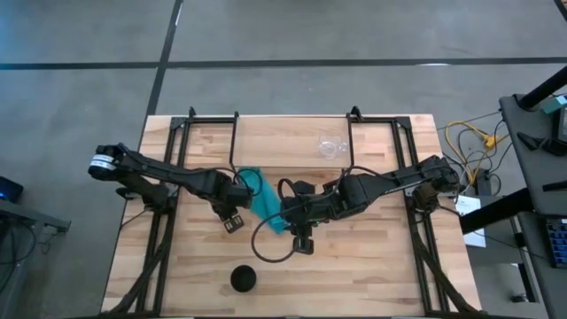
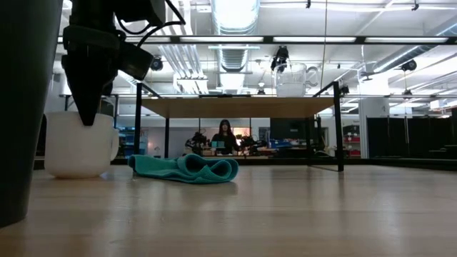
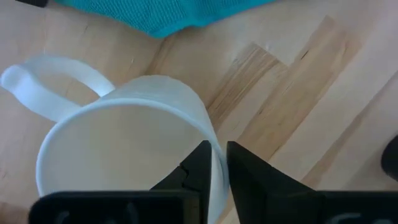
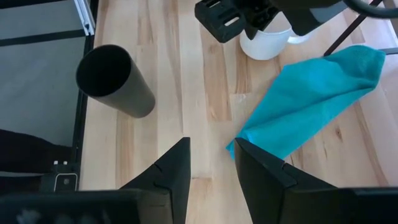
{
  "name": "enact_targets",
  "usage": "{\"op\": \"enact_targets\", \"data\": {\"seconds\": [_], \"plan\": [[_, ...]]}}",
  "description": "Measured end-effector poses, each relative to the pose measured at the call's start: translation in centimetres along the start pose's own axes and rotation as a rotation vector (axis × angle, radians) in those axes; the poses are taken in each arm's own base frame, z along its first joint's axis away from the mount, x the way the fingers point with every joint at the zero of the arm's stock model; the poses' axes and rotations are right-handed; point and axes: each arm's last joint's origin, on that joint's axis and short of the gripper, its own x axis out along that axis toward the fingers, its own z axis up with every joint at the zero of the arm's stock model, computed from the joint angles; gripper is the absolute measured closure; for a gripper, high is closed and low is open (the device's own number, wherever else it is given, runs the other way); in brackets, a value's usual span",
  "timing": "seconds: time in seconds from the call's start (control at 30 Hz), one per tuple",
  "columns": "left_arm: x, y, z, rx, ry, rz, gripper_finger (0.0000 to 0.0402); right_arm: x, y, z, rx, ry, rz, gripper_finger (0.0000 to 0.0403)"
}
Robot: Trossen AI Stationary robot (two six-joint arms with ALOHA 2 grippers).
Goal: Stack small to large cups/mugs on shelf
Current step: Put the white mug on the shelf
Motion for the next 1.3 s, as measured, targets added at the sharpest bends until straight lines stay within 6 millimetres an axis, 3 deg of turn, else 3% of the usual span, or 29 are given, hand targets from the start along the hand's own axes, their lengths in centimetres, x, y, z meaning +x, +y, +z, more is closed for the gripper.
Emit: {"op": "enact_targets", "data": {"seconds": [0.23, 0.37, 0.67, 0.8, 0.97, 1.1, 1.3], "plan": [[-0.6, -0.2, 0.1, 0.021, -0.005, -0.024, 0.0399, 0.0, 0.0, 0.0, 0.001, 0.0, 0.0, 0.0284], [-2.3, -1.0, 0.7, 0.037, -0.014, -0.107, 0.04, 0.0, 0.0, 0.0, 0.001, 0.0, 0.0, 0.0284], [-11.4, -3.0, 2.1, 0.155, -0.192, -0.24, 0.0401, -0.1, -0.1, -0.3, 0.0, 0.03, -0.011, 0.0284], [-15.4, -3.1, 2.4, 0.214, -0.34, -0.217, 0.0401, -0.1, -0.2, -0.5, -0.002, 0.054, -0.019, 0.0284], [-18.9, -2.4, 3.0, 0.251, -0.502, -0.156, 0.0401, -0.1, -0.2, -0.5, -0.003, 0.055, -0.019, 0.0284], [-20.0, -1.7, 4.3, 0.258, -0.551, -0.128, 0.0401, -0.1, -0.2, -0.5, -0.003, 0.055, -0.019, 0.0284], [-19.5, -1.2, 7.3, 0.391, -0.54, -0.03, 0.0401, -0.1, -0.2, -0.5, -0.005, 0.055, -0.019, 0.0284]]}}
